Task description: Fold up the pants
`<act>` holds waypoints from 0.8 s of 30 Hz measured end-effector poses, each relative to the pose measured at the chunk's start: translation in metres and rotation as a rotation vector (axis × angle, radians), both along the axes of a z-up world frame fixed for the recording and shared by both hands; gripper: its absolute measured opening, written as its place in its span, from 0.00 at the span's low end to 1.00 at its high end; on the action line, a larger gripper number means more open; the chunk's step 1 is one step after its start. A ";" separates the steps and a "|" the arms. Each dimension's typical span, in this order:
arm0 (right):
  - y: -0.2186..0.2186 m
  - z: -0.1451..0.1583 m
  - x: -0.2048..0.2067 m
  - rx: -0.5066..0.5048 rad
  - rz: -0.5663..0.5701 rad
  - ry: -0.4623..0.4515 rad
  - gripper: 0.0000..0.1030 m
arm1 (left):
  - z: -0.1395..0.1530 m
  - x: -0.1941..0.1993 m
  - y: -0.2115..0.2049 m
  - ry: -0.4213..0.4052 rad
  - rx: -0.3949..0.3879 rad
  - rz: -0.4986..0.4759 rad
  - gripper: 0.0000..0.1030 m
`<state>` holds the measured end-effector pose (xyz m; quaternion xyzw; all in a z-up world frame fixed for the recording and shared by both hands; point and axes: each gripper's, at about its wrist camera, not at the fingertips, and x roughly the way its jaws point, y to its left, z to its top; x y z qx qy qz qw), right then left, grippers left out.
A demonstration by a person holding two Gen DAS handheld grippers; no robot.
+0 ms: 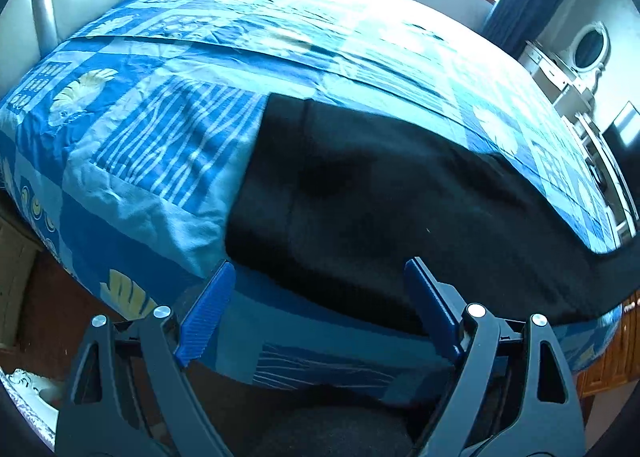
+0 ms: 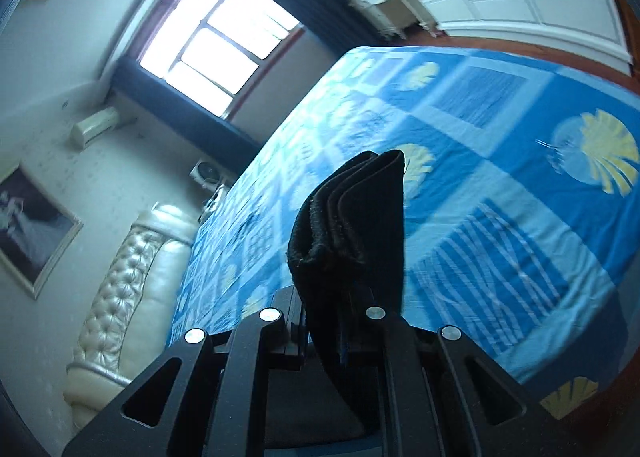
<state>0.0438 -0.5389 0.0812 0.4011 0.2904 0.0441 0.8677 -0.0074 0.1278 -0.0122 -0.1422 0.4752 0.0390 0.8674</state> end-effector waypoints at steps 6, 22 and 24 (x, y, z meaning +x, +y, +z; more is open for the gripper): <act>0.068 0.029 0.018 -0.099 0.139 -0.036 0.10 | 0.002 -0.001 -0.011 -0.003 -0.029 -0.014 0.84; 0.251 -0.052 0.050 -0.302 0.450 0.133 0.10 | 0.009 -0.004 -0.024 -0.029 -0.017 -0.030 0.84; 0.266 -0.065 0.049 -0.333 0.481 0.163 0.10 | 0.009 -0.005 -0.025 -0.030 -0.017 -0.031 0.84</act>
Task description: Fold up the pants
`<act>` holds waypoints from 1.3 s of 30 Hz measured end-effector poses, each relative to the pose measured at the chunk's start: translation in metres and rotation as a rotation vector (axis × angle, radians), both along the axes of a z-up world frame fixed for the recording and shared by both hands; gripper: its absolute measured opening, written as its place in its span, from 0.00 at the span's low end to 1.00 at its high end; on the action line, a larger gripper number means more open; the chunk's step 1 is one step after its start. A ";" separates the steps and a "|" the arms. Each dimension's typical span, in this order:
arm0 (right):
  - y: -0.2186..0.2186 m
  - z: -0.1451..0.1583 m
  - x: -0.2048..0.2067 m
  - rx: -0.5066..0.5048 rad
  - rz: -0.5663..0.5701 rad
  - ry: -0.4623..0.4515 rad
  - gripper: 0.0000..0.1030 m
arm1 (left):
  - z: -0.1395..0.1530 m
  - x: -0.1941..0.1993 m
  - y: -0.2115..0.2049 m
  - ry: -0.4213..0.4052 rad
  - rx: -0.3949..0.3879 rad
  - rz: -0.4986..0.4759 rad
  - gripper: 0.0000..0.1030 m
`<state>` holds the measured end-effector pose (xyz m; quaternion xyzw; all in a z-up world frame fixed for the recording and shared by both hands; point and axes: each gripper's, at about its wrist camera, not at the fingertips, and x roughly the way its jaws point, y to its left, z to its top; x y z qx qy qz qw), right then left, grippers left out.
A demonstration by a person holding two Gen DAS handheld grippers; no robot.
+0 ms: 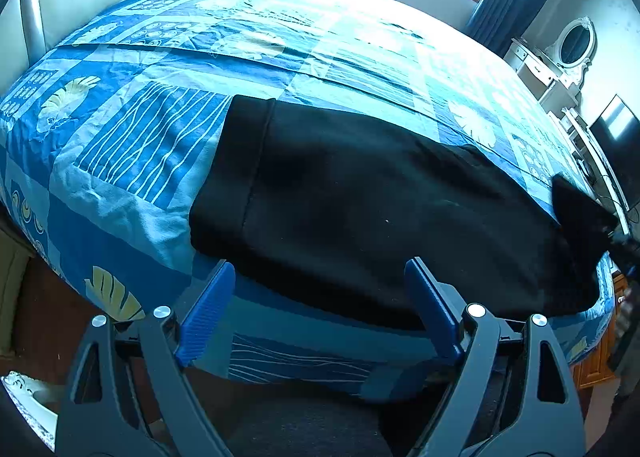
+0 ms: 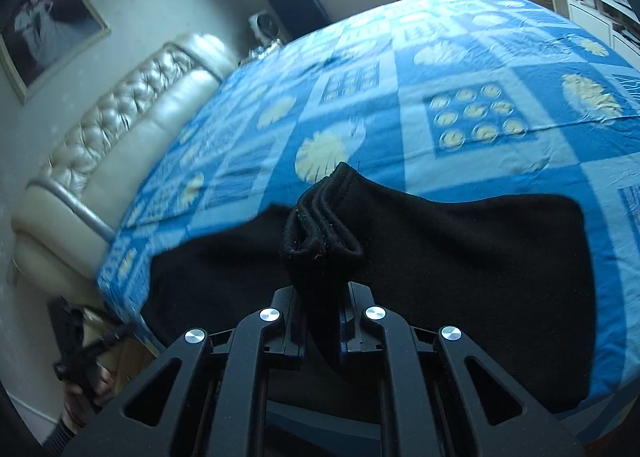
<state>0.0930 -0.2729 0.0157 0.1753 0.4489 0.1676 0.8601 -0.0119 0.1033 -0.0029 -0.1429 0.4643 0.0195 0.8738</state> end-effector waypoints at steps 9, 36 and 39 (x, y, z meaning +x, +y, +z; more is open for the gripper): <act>0.040 -0.032 -0.009 -0.141 0.084 0.050 0.10 | -0.001 0.001 -0.002 0.002 0.000 -0.008 0.84; 0.070 -0.031 -0.036 -0.146 0.177 0.053 0.38 | -0.008 0.004 -0.005 0.023 -0.015 -0.020 0.84; 0.076 -0.029 -0.038 -0.137 0.206 0.054 0.39 | -0.008 0.004 -0.005 0.025 -0.017 -0.020 0.84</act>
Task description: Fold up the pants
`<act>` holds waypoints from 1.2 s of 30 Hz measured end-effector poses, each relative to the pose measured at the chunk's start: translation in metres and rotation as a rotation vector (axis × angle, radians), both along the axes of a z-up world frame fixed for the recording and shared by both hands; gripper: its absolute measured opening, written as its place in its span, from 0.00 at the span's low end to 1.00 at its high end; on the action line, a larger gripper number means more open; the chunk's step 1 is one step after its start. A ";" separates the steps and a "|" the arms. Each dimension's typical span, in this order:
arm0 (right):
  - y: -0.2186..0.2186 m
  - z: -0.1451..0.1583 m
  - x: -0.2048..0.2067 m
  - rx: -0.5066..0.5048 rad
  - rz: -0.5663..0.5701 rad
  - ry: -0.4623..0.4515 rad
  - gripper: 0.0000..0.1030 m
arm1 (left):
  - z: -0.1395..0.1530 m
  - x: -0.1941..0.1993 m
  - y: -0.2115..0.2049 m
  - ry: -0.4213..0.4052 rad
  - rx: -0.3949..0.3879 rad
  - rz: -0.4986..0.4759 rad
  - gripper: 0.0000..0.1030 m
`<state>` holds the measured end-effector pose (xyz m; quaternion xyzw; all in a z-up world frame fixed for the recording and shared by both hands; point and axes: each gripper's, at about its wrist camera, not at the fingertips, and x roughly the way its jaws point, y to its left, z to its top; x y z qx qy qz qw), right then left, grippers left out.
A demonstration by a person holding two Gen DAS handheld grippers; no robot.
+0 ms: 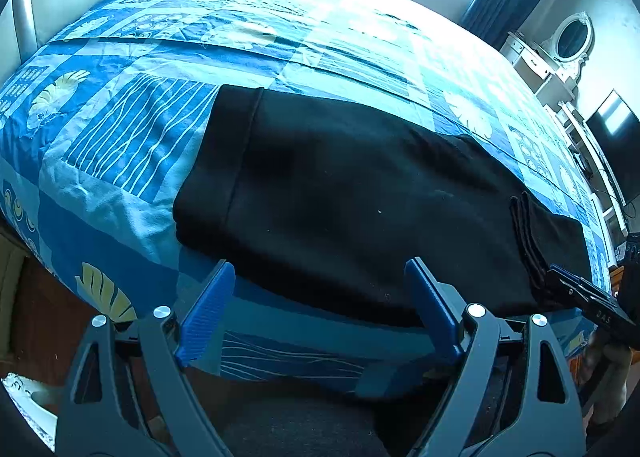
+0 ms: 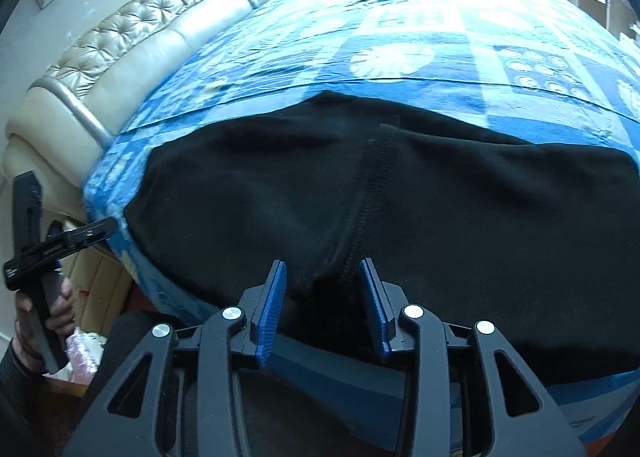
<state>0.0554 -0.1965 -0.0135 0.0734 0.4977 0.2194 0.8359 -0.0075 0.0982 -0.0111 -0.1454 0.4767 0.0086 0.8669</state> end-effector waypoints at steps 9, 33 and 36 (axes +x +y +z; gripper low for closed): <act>0.002 -0.027 0.006 0.047 0.004 0.090 0.50 | -0.003 0.001 -0.002 0.006 -0.005 -0.004 0.84; -0.307 -0.027 0.037 0.549 -0.582 0.172 0.37 | -0.009 0.003 0.000 0.032 -0.023 -0.002 0.84; -0.303 -0.039 0.040 0.509 -0.597 0.195 0.27 | -0.011 0.004 0.000 0.040 -0.025 -0.002 0.84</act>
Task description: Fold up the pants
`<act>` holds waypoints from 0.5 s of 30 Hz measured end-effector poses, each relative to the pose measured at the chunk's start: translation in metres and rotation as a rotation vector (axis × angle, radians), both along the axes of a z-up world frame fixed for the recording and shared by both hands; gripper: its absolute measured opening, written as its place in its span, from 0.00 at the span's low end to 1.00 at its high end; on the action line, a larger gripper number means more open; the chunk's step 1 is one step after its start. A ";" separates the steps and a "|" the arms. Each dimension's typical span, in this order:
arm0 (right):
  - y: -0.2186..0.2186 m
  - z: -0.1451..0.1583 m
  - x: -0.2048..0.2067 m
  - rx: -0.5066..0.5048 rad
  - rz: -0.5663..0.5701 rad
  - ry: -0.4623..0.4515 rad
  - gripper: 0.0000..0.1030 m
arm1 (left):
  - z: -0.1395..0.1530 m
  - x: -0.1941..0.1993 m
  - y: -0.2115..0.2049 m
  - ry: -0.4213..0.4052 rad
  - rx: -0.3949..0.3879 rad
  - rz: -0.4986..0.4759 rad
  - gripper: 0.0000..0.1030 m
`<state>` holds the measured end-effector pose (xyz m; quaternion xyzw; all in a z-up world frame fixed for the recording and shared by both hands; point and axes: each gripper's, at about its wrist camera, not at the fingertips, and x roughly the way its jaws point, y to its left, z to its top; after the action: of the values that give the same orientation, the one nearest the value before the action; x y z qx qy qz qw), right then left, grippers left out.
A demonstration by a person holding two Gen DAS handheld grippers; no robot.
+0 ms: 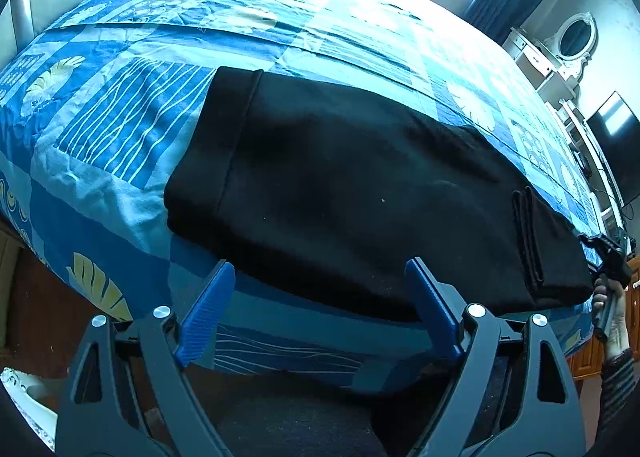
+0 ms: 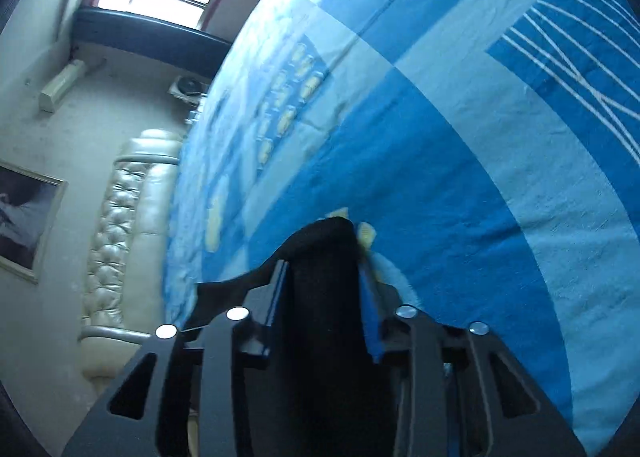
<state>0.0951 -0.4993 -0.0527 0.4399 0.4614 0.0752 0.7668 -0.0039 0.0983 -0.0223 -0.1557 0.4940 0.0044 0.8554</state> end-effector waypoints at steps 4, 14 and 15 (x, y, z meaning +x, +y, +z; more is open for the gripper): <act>0.000 -0.007 0.001 0.038 -0.007 -0.001 0.25 | -0.001 0.001 -0.001 0.002 -0.003 -0.004 0.84; -0.008 -0.005 -0.049 0.188 -0.028 -0.051 0.35 | 0.002 -0.002 -0.003 -0.006 -0.007 -0.009 0.84; -0.009 -0.006 -0.060 0.201 -0.027 -0.052 0.37 | 0.002 -0.002 -0.003 -0.006 -0.008 -0.010 0.84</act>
<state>0.0355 -0.5082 -0.0583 0.5187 0.4254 0.1223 0.7315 -0.0059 0.0953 -0.0199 -0.1563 0.4924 -0.0023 0.8562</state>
